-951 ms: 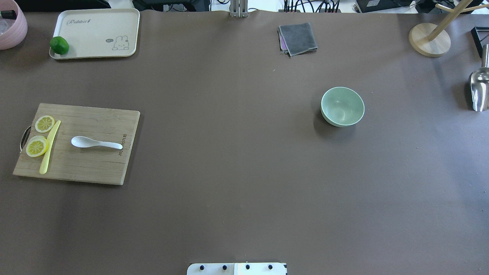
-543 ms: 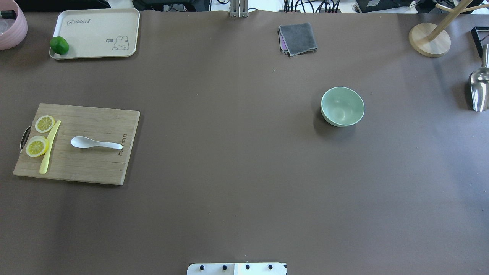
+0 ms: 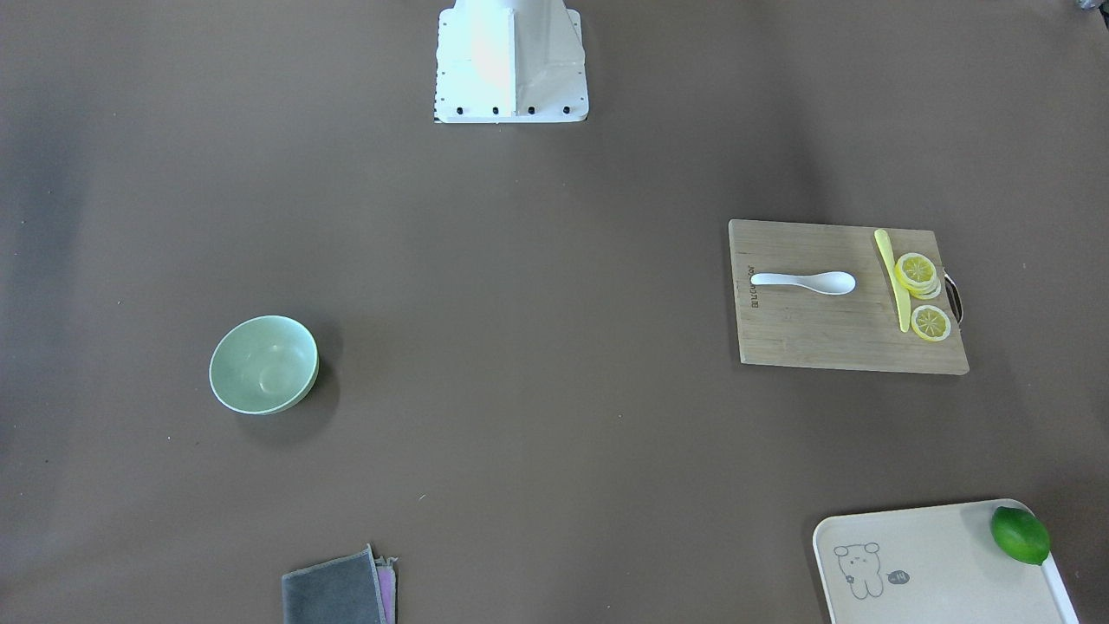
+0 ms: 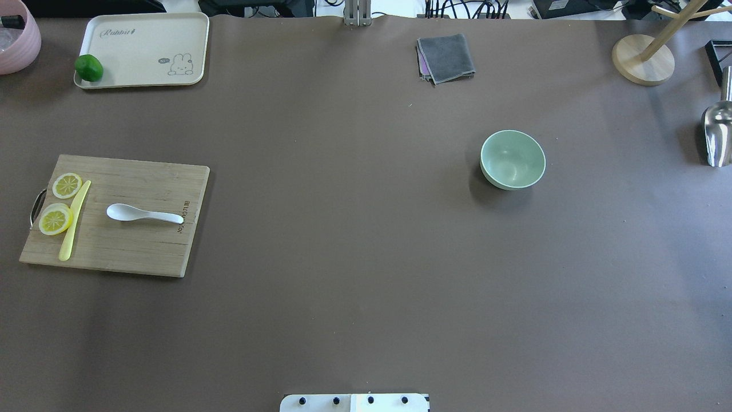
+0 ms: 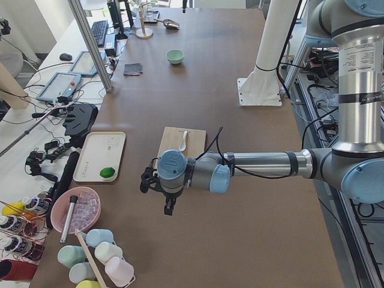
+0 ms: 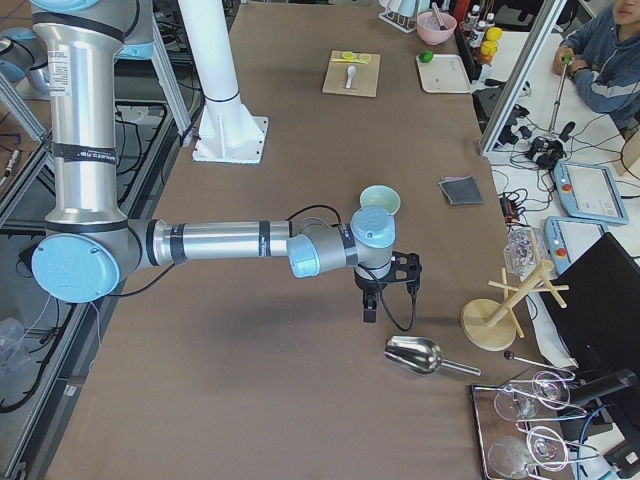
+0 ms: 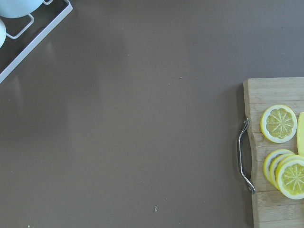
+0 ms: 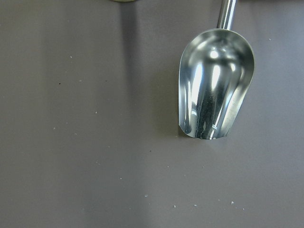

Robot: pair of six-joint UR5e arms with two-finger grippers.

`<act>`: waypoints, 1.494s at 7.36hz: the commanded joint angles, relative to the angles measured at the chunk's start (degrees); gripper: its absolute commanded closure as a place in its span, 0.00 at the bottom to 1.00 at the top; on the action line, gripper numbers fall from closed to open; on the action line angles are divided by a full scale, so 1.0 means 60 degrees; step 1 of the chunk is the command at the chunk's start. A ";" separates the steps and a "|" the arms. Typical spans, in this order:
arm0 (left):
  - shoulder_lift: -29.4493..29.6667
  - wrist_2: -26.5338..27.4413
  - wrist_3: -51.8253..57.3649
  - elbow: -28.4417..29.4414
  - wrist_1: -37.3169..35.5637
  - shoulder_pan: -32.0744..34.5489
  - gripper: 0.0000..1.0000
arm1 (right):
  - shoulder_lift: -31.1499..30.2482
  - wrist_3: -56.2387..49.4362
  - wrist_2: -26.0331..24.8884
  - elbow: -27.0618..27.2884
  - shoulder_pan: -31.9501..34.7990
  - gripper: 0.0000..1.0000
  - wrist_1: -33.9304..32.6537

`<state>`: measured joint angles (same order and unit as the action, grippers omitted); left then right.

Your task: Place spoon in bowl

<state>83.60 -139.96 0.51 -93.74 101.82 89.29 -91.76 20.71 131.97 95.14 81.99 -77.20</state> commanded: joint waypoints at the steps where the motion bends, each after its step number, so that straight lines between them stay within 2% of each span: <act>1: -0.0003 -0.0023 -0.0011 -0.0021 0.0007 -0.0013 0.02 | 0.0000 0.0006 0.0166 0.0197 -0.0012 0.00 0.0006; 3: -0.0017 -0.0052 -0.0041 -0.0051 0.0355 -0.0042 0.02 | 0.0030 0.0021 0.0212 0.0650 -0.0215 0.00 0.0020; 4: 0.0012 -0.0052 -0.0041 -0.0051 0.0663 -0.0056 0.02 | 0.0102 0.0224 0.0182 0.1001 -0.0681 0.00 0.0020; 5: 0.0027 -0.0081 -0.0027 -0.0080 0.0956 -0.0173 0.03 | 0.0321 0.1270 -0.0021 0.1265 -0.1556 0.00 0.0180; 6: 0.0085 -0.0096 -0.0041 -0.0196 0.1235 -0.0493 0.03 | 0.0526 0.2528 -0.0647 0.1268 -0.2551 0.00 0.0863; 7: 0.0114 -0.0096 -0.0070 -0.0400 0.1209 -0.0844 0.03 | 0.0948 0.4034 -0.1189 0.1181 -0.3474 0.00 0.1377; 8: 0.0158 -0.0096 -0.0230 -0.0417 0.1237 -0.0877 0.03 | 0.1286 0.5151 -0.1557 0.1107 -0.4252 0.01 0.1383; 9: 0.0202 -0.0096 -0.0275 -0.0417 0.1267 -0.0877 0.03 | 0.1928 0.5699 -0.1808 0.0628 -0.4651 0.08 0.1383; 11: 0.0217 -0.0110 -0.0465 -0.0446 0.1281 -0.0891 0.03 | 0.2794 0.5734 -0.1825 -0.0485 -0.4801 0.11 0.1441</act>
<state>84.82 -140.59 -1.49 -96.26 109.41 84.05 -78.47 54.11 121.42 96.17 54.23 -68.86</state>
